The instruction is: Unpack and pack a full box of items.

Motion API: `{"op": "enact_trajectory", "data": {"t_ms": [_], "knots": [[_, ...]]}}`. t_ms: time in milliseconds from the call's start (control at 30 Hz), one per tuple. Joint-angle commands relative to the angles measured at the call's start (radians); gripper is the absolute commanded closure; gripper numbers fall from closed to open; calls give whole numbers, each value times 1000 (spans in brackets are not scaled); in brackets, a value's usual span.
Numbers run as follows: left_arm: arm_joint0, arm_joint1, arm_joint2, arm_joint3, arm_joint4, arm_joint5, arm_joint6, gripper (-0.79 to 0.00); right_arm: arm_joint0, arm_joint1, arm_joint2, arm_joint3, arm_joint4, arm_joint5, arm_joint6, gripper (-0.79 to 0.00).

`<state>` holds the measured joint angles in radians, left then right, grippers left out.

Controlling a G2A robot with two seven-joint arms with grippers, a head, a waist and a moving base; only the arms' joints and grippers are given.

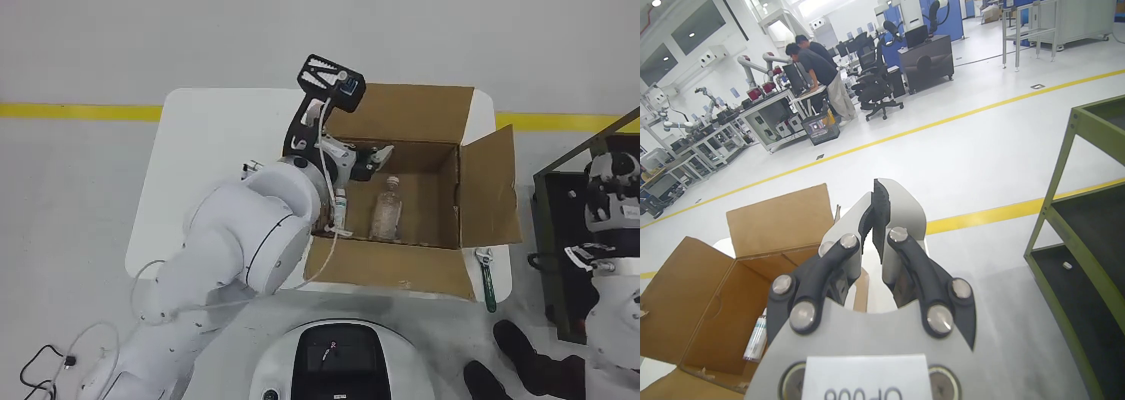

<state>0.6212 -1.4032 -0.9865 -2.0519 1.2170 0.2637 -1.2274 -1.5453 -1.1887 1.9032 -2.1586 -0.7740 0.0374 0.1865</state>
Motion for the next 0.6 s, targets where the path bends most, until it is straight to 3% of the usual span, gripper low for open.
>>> {"op": "enact_trajectory", "data": {"t_ms": [0, 167, 567], "knots": [[26, 5, -26, -29, 30, -10, -20, -785, -24, -3, -19, -15, -1, 9, -8, 0], [78, 13, -72, -85, 37, -42, -80, -785, -37, -5, -28, -23, -5, 15, -12, 0], [78, 13, -72, -85, 37, -42, -80, -785, -37, -5, -28, -23, -5, 15, -12, 0]]}}
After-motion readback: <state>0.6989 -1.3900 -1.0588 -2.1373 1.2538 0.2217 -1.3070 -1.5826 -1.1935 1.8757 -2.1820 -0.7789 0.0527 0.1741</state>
